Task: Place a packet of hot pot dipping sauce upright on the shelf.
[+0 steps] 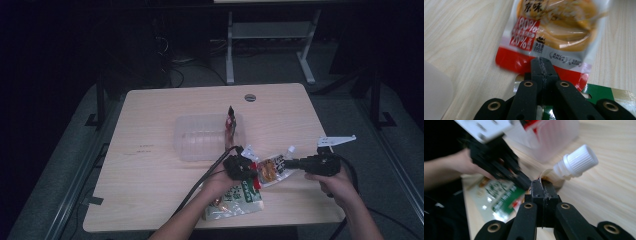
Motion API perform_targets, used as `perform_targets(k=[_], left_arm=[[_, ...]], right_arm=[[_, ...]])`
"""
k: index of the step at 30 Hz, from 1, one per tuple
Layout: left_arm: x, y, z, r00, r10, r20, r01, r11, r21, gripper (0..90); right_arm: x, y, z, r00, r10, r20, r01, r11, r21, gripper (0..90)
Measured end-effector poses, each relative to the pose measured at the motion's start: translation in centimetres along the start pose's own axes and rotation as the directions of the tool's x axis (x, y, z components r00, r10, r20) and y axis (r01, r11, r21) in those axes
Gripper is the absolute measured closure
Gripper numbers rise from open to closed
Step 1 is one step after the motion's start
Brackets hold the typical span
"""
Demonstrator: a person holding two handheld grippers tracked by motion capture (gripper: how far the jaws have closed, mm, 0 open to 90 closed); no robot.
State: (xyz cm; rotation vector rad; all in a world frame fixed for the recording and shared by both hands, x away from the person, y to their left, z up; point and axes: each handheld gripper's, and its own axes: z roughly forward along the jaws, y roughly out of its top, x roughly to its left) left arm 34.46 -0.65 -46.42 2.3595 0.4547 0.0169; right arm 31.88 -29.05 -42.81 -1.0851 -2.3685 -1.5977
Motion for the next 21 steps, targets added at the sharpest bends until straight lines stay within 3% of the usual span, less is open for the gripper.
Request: perform_targets(k=[2, 6, 15, 21], left_arm=[[-0.1, 0.0, 0.1, 1.0000, 0.006, -0.003, -0.006, 1.0000, 0.000, 90.0], [-0.2, 0.2, 0.1, 0.9999, 0.016, -0.006, -0.016, 0.9998, 0.011, 90.0], [-0.9, 0.5, 0.4, 0.9996, 0.029, 0.008, -0.029, 0.9995, 0.015, 90.0], [-1.2, 0.9, 0.2, 0.9995, 0.014, 0.028, -0.014, 0.9999, -0.006, 89.9]], right_arm=[[0.4, 0.3, 0.1, 0.9995, -0.008, -0.030, 0.007, 1.000, -0.029, 89.6], [1.6, 1.1, 0.5, 0.9977, -0.053, -0.043, 0.051, 0.997, -0.052, 89.6], [2.9, 2.1, 1.3, 0.9942, -0.091, -0.058, 0.086, 0.993, -0.076, 89.6], [3.3, 2.4, 1.3, 0.9926, -0.105, -0.062, 0.098, 0.990, -0.106, 89.6]])
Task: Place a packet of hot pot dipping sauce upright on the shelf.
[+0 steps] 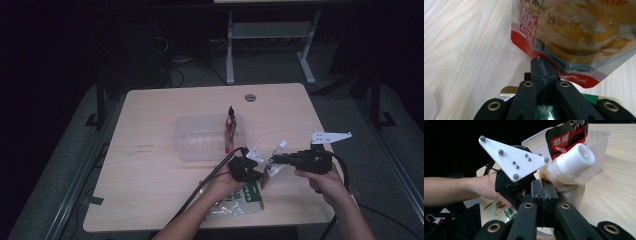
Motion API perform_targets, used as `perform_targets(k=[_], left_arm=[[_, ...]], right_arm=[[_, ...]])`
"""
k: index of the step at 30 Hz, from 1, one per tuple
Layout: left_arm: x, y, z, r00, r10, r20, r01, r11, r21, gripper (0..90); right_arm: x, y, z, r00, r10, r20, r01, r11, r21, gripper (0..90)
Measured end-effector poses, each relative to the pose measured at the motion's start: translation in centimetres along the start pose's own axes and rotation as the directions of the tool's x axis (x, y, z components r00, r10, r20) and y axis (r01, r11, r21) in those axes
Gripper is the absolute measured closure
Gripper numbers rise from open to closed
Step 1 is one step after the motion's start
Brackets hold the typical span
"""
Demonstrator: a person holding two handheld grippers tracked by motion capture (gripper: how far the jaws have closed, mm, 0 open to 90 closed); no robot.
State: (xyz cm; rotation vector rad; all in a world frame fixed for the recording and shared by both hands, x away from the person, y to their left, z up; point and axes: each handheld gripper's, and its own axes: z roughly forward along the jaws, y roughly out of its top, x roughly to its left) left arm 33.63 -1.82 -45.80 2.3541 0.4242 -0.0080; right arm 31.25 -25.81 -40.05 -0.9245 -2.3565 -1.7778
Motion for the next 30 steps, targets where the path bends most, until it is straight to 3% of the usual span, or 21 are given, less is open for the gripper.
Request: perform_targets(k=[13, 24, 27, 30], left_arm=[[0.1, -0.9, -4.2, 1.0000, -0.004, 0.004, 0.004, 0.9999, 0.014, 89.8], [0.5, -4.1, -9.4, 0.9990, -0.041, 0.016, 0.041, 0.9991, 0.011, 81.2], [0.7, -5.9, -11.3, 0.9979, -0.064, -0.003, 0.064, 0.9979, 0.004, 74.7], [0.9, -7.0, -12.1, 0.9971, -0.074, -0.016, 0.074, 0.9973, 0.002, 70.0]], right_arm=[[0.2, 0.0, -1.3, 0.9994, -0.014, 0.031, 0.014, 1.000, -0.001, 89.5], [0.9, 0.2, -1.5, 0.9993, -0.029, 0.024, 0.030, 1.000, -0.007, 89.5], [1.2, 0.3, -1.4, 0.9992, -0.034, 0.020, 0.035, 0.999, -0.004, 89.5], [1.3, 0.4, -1.3, 0.9991, -0.038, 0.019, 0.038, 0.999, -0.001, 89.5]])
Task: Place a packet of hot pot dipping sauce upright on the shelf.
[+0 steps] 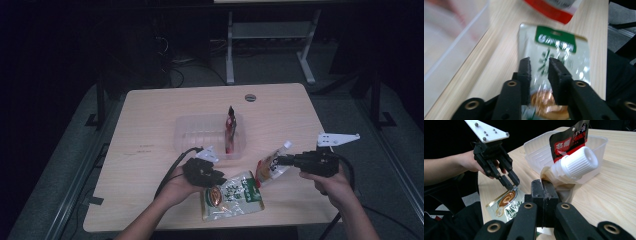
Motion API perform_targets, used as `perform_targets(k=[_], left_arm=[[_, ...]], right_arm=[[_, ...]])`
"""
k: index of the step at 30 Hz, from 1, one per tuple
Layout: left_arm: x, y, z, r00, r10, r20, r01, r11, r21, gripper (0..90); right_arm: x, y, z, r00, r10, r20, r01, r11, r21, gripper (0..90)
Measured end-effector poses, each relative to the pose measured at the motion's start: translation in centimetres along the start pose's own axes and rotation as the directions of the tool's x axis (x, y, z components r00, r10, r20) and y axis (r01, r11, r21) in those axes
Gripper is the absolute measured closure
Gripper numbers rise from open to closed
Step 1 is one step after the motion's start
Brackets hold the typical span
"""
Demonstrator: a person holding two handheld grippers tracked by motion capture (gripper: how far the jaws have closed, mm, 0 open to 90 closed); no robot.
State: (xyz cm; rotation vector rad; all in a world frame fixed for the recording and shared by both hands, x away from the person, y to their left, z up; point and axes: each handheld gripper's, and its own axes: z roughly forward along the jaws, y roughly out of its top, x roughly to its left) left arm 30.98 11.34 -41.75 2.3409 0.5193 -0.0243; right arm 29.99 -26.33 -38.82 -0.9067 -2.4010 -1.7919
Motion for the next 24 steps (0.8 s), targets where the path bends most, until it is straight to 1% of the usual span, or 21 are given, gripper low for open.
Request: perform_targets(k=[3, 4, 5, 6, 7, 8, 9, 10, 11, 12, 13, 14, 15, 16, 17, 18, 20, 21, 22, 23, 24], left_arm=[[0.5, -2.3, -1.4, 0.9993, -0.031, -0.021, 0.030, 0.9994, -0.018, 63.0], [0.5, -2.3, -1.4, 0.9993, -0.031, -0.021, 0.030, 0.9994, -0.018, 60.3], [0.5, -2.9, -1.8, 0.9987, -0.046, -0.023, 0.045, 0.9988, -0.016, 57.4], [0.7, -4.0, -2.4, 0.9968, -0.068, -0.042, 0.068, 0.9974, -0.024, 54.7], [0.8, -4.5, -2.8, 0.9964, -0.069, -0.049, 0.068, 0.9975, -0.019, 52.8], [0.8, -4.5, -2.8, 0.9964, -0.069, -0.049, 0.068, 0.9975, -0.019, 50.8], [0.9, -5.3, -3.6, 0.9947, -0.076, -0.069, 0.075, 0.9971, -0.016, 48.5], [0.9, -5.3, -3.6, 0.9947, -0.076, -0.069, 0.075, 0.9971, -0.016, 46.5], [1.0, -5.7, -4.0, 0.9935, -0.082, -0.078, 0.081, 0.9965, -0.020, 46.5], [1.0, -6.1, -4.4, 0.9918, -0.096, -0.084, 0.094, 0.9952, -0.027, 44.3], [1.1, -6.9, -5.2, 0.9898, -0.103, -0.098, 0.101, 0.9943, -0.034, 41.0], [1.1, -6.9, -5.2, 0.9898, -0.103, -0.098, 0.101, 0.9943, -0.034, 39.4], [1.1, -7.3, -5.5, 0.9883, -0.112, -0.103, 0.109, 0.9933, -0.038, 39.4], [1.1, -7.7, -5.8, 0.9866, -0.124, -0.106, 0.120, 0.9918, -0.044, 35.9], [1.2, -8.1, -6.0, 0.9857, -0.127, -0.111, 0.122, 0.9915, -0.045, 35.9], [1.3, -8.9, -6.4, 0.9821, -0.149, -0.116, 0.143, 0.9883, -0.052, 34.4], [1.4, -9.3, -6.6, 0.9820, -0.149, -0.116, 0.144, 0.9883, -0.051, 32.8], [1.4, -9.7, -6.8, 0.9789, -0.167, -0.117, 0.162, 0.9852, -0.056, 31.7], [1.5, -9.9, -6.9, 0.9786, -0.168, -0.119, 0.162, 0.9850, -0.059, 30.7], [1.7, -10.2, -7.0, 0.9763, -0.181, -0.119, 0.174, 0.9826, -0.064, 28.5], [1.7, -10.2, -7.0, 0.9763, -0.181, -0.119, 0.174, 0.9826, -0.064, 27.4]], right_arm=[[0.3, 0.3, 0.3, 0.9999, -0.009, -0.010, 0.010, 1.000, 0.006, 89.5], [0.3, 0.3, 0.3, 0.9999, -0.009, -0.010, 0.010, 1.000, 0.006, 89.5], [0.6, 0.4, 0.6, 0.9998, -0.014, -0.013, 0.014, 1.000, 0.009, 89.5], [0.6, 0.4, 0.7, 0.9996, -0.022, -0.016, 0.022, 1.000, 0.008, 89.5], [0.7, 0.5, 0.8, 0.9996, -0.021, -0.021, 0.021, 1.000, 0.011, 89.5], [0.7, 0.5, 0.8, 0.9996, -0.021, -0.021, 0.021, 1.000, 0.011, 89.5], [0.9, 0.7, 1.1, 0.9992, -0.029, -0.027, 0.030, 0.999, 0.013, 89.5], [0.9, 0.7, 1.1, 0.9992, -0.029, -0.027, 0.030, 0.999, 0.013, 89.5], [1.0, 0.8, 1.2, 0.9990, -0.031, -0.031, 0.032, 0.999, 0.013, 89.5], [1.1, 0.9, 1.3, 0.9988, -0.035, -0.033, 0.036, 0.999, 0.014, 89.5], [1.4, 1.1, 1.6, 0.9983, -0.043, -0.039, 0.043, 0.999, 0.016, 89.5], [1.4, 1.1, 1.6, 0.9983, -0.043, -0.039, 0.043, 0.999, 0.016, 89.5], [1.5, 1.2, 1.8, 0.9980, -0.045, -0.044, 0.045, 0.999, 0.015, 89.5], [1.7, 1.4, 2.1, 0.9975, -0.047, -0.053, 0.048, 0.999, 0.017, 89.5], [1.7, 1.4, 2.1, 0.9975, -0.047, -0.053, 0.048, 0.999, 0.017, 89.5], [1.9, 1.7, 2.4, 0.9966, -0.056, -0.060, 0.057, 0.998, 0.019, 89.5], [2.0, 1.8, 2.6, 0.9964, -0.056, -0.064, 0.057, 0.998, 0.019, 89.5], [2.1, 2.0, 2.7, 0.9957, -0.063, -0.068, 0.064, 0.998, 0.019, 89.4], [2.2, 2.2, 2.8, 0.9950, -0.068, -0.073, 0.069, 0.997, 0.019, 89.5], [2.4, 2.4, 3.1, 0.9940, -0.075, -0.079, 0.076, 0.997, 0.017, 89.5], [2.4, 2.4, 3.1, 0.9940, -0.075, -0.079, 0.076, 0.997, 0.017, 89.5]])
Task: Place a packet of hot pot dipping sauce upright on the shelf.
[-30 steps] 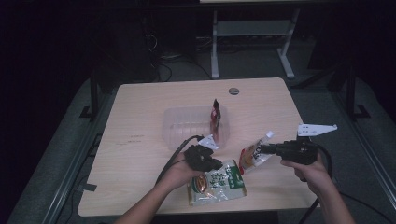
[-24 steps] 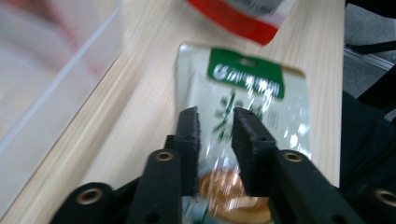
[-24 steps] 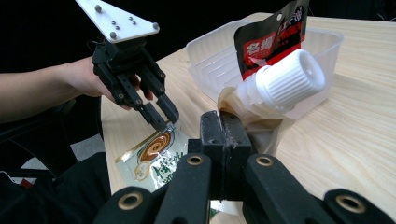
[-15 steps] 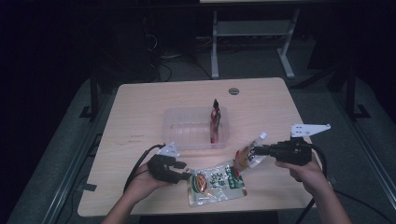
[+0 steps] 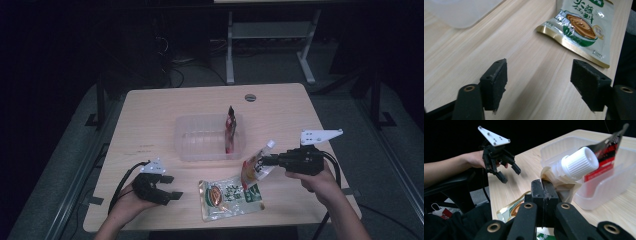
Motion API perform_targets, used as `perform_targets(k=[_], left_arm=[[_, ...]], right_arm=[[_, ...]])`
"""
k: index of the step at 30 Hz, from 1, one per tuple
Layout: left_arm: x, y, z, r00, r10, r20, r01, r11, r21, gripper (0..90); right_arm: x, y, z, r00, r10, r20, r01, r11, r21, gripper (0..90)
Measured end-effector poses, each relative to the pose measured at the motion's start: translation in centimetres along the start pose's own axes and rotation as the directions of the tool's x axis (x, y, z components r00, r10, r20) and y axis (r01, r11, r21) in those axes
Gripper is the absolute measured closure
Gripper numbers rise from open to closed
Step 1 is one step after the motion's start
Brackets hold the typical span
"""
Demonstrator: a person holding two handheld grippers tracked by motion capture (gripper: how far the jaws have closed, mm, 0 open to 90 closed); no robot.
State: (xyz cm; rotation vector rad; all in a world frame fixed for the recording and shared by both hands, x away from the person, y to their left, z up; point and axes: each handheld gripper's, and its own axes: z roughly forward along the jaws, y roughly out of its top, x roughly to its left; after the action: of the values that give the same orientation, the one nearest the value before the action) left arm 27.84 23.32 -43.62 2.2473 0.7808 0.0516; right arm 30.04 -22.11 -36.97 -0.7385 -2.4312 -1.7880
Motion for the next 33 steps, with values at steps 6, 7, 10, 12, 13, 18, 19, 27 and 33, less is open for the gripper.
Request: perform_targets(k=[6, 7, 10, 12, 13, 18, 19, 27, 33], left_arm=[[0.3, -0.1, 0.2, 1.0000, -0.006, -0.006, 0.006, 0.9998, 0.017, 23.9], [0.4, -0.1, 0.2, 0.9999, -0.013, -0.006, 0.013, 0.9999, 0.008, 23.8], [0.5, -0.1, 0.1, 0.9998, -0.021, -0.005, 0.021, 0.9998, 0.004, 23.8], [0.5, -0.2, 0.1, 0.9996, -0.029, -0.003, 0.029, 0.9996, 0.006, 23.8], [0.5, -0.2, 0.0, 0.9996, -0.029, -0.003, 0.029, 0.9996, 0.006, 23.8], [0.7, -0.2, 0.0, 0.9998, -0.021, -0.003, 0.021, 0.9998, 0.005, 23.8], [0.7, -0.2, 0.0, 0.9997, -0.023, -0.004, 0.023, 0.9997, 0.004, 23.8], [0.8, -0.2, -0.2, 0.9997, -0.023, -0.002, 0.023, 0.9997, 0.004, 23.8], [0.9, -0.2, -0.3, 0.9996, -0.026, -0.002, 0.026, 0.9997, 0.001, 23.8]], right_arm=[[0.4, 1.0, 0.8, 0.9995, -0.019, -0.025, 0.018, 1.000, -0.013, 89.5], [0.6, 1.3, 1.0, 0.9992, -0.027, -0.030, 0.026, 1.000, -0.016, 89.5], [0.6, 1.7, 1.2, 0.9988, -0.029, -0.039, 0.028, 0.999, -0.024, 89.5], [0.6, 2.1, 1.4, 0.9983, -0.032, -0.048, 0.031, 0.999, -0.029, 89.5], [0.7, 2.4, 1.7, 0.9979, -0.036, -0.054, 0.034, 0.999, -0.036, 89.5], [0.8, 3.1, 2.2, 0.9969, -0.049, -0.061, 0.047, 0.998, -0.044, 89.5], [0.8, 3.3, 2.4, 0.9963, -0.055, -0.065, 0.052, 0.998, -0.046, 89.5], [0.7, 5.5, 3.6, 0.9943, -0.076, -0.075, 0.072, 0.996, -0.057, 89.5], [0.2, 7.2, 4.7, 0.9935, -0.092, -0.067, 0.088, 0.994, -0.060, 89.5]])
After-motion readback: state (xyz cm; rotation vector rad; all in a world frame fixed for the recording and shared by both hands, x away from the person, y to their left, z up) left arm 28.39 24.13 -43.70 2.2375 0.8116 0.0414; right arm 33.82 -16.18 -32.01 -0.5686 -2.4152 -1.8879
